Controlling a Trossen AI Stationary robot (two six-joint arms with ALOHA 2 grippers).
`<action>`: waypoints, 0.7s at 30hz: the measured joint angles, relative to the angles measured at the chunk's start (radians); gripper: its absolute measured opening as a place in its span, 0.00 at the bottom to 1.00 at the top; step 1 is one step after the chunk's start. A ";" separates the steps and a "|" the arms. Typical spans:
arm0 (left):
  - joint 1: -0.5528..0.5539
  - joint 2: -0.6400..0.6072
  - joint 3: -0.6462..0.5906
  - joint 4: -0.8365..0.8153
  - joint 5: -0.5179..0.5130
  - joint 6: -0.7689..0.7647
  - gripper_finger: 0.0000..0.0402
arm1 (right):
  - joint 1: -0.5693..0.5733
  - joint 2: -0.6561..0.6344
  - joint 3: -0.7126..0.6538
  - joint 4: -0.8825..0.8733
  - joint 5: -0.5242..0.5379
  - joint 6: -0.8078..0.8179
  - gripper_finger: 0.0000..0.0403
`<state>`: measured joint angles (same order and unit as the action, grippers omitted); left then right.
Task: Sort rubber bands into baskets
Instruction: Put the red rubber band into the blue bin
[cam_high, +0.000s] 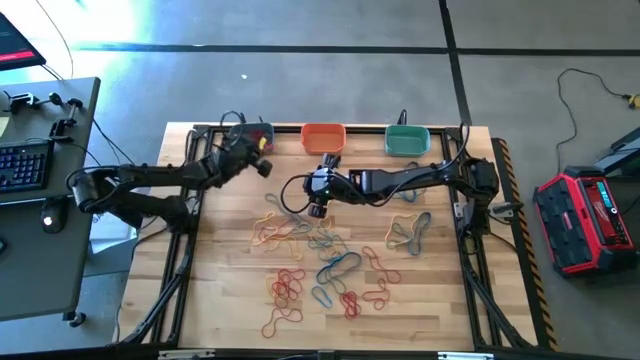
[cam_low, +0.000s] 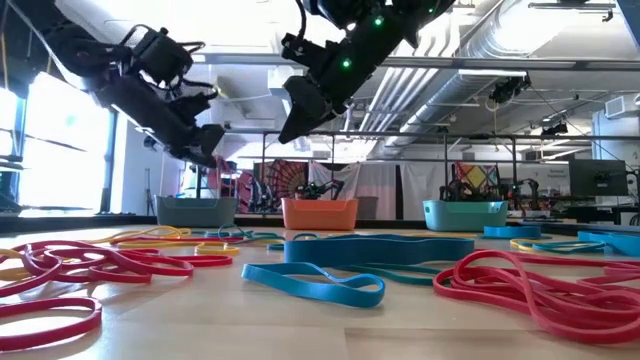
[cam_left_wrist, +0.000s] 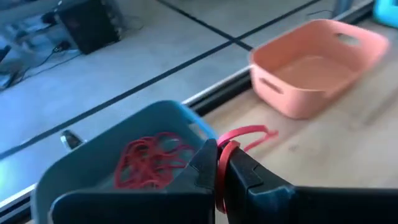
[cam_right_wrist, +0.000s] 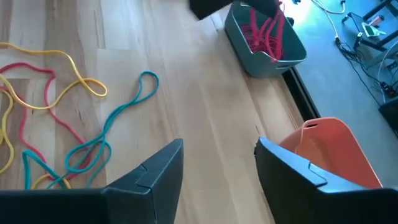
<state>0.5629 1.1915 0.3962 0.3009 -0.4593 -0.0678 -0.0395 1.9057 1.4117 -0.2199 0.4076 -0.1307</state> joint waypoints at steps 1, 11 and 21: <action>0.029 0.003 0.000 0.001 0.015 -0.001 0.00 | 0.000 0.000 0.000 0.000 0.000 0.000 0.47; 0.280 0.098 0.000 0.061 0.226 -0.062 0.00 | 0.000 0.000 -0.001 0.008 -0.001 0.000 0.47; 0.372 0.222 0.000 0.154 0.304 -0.082 0.03 | 0.000 0.000 -0.002 0.007 -0.005 0.000 0.47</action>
<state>0.9347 1.4136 0.3962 0.4545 -0.1557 -0.1497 -0.0395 1.9057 1.4101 -0.2128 0.4026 -0.1303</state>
